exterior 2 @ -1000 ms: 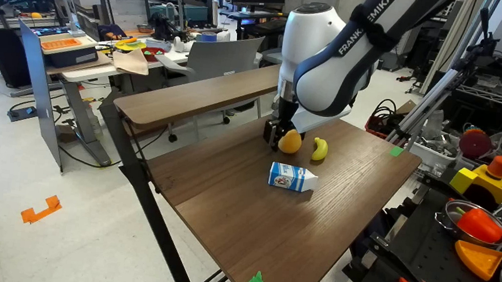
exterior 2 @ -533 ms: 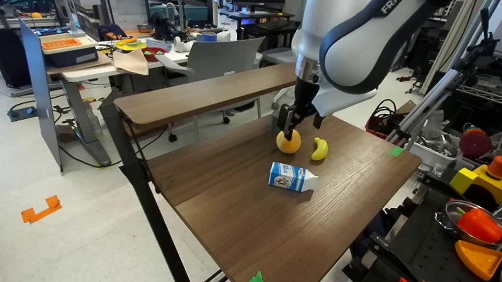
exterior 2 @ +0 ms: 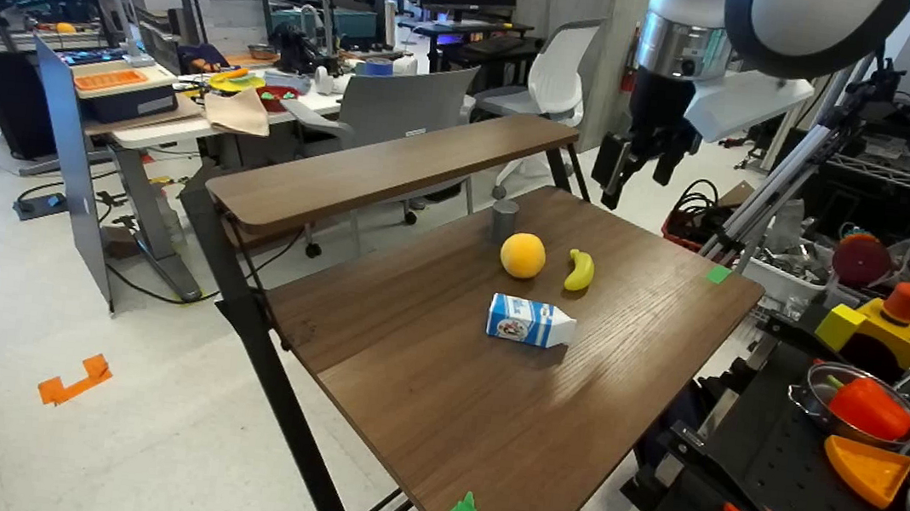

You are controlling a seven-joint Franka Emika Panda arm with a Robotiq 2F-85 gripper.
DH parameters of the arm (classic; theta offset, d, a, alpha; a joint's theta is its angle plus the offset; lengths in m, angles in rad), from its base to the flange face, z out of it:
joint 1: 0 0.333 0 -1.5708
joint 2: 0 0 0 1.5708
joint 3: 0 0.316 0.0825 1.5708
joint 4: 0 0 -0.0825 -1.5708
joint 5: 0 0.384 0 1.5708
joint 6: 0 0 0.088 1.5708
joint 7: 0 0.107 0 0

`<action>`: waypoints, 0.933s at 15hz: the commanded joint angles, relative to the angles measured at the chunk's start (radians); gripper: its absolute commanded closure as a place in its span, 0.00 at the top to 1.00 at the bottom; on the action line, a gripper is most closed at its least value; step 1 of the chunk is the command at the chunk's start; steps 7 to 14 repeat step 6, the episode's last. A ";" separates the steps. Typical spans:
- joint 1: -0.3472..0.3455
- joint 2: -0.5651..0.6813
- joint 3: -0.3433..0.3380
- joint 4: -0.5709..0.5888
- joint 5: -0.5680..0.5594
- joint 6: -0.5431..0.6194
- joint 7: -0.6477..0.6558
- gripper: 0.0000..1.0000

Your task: Move the orange plush toy

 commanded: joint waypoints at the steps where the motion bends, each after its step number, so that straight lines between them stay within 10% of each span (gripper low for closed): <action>1: -0.057 -0.015 0.050 -0.005 -0.031 -0.010 0.016 1.00; 14: -0.055 -0.020 0.051 -0.014 -0.034 -0.011 0.018 1.00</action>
